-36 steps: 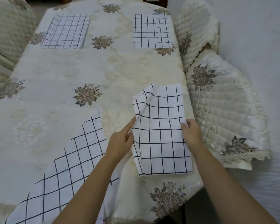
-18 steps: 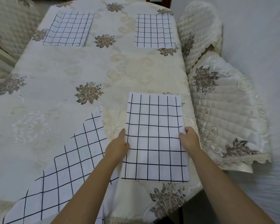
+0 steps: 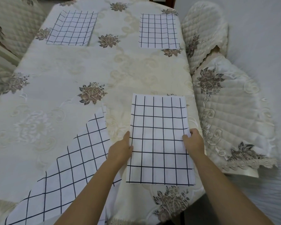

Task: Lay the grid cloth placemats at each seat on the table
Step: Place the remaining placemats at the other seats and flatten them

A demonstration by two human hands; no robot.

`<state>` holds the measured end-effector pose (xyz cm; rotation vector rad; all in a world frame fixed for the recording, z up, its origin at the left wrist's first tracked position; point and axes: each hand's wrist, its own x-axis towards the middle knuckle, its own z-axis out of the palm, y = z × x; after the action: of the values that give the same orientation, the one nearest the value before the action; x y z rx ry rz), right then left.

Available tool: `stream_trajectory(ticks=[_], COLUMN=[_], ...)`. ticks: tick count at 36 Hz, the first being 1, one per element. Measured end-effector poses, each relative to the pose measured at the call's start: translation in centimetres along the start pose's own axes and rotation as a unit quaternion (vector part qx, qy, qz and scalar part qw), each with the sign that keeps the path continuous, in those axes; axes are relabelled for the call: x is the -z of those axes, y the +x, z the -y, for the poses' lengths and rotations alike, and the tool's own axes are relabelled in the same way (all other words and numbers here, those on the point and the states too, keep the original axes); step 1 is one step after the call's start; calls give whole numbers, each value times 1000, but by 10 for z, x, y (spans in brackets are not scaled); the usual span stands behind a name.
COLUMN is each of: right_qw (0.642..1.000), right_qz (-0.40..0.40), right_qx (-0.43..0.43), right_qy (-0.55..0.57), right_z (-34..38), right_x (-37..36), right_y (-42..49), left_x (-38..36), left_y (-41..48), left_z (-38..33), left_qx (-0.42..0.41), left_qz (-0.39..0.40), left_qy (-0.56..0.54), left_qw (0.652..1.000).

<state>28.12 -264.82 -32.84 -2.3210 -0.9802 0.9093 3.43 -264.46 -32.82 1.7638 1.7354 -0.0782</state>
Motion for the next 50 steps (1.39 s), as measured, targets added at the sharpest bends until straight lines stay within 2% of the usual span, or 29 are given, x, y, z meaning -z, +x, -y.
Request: stream_trajectory(ticks=[8, 10, 12, 15, 20, 22, 25, 30, 40, 50], right_qw=[999, 993, 980, 969, 966, 952, 922, 889, 862, 863], right_qz=[-37, -85, -132, -161, -35, -4, 45, 150, 129, 93], right_qx=[4, 25, 61, 144, 240, 289, 352, 359, 398, 386], right_qy=[-34, -76, -133, -122, -88, -101, -154, -240, -286, -313], right_z=[1, 2, 5, 11, 29, 34, 39, 48, 51, 69], right_x=[2, 0, -4, -14, -46, -64, -88, -113, -125, -135], right_y=[-1, -4, -7, -12, -23, -32, -44, -60, -38, -11], left_x=[-3, -3, -5, -16, -32, -38, -44, -48, -53, -54], left_y=[-1, -3, -2, 1, 4, 5, 3, 1, 0, 1], left_z=[-2, -4, -4, -2, 1, 3, 7, 12, 17, 17], left_qx=[-8, -10, -28, -74, -101, -100, -102, -118, -117, -125], left_qz=[-21, -59, -131, -198, -159, -118, -114, -124, -153, -166], left_qy=[72, 109, 158, 183, 223, 216, 208, 175, 136, 112], left_qw=[997, 992, 978, 960, 956, 964, 966, 970, 972, 972])
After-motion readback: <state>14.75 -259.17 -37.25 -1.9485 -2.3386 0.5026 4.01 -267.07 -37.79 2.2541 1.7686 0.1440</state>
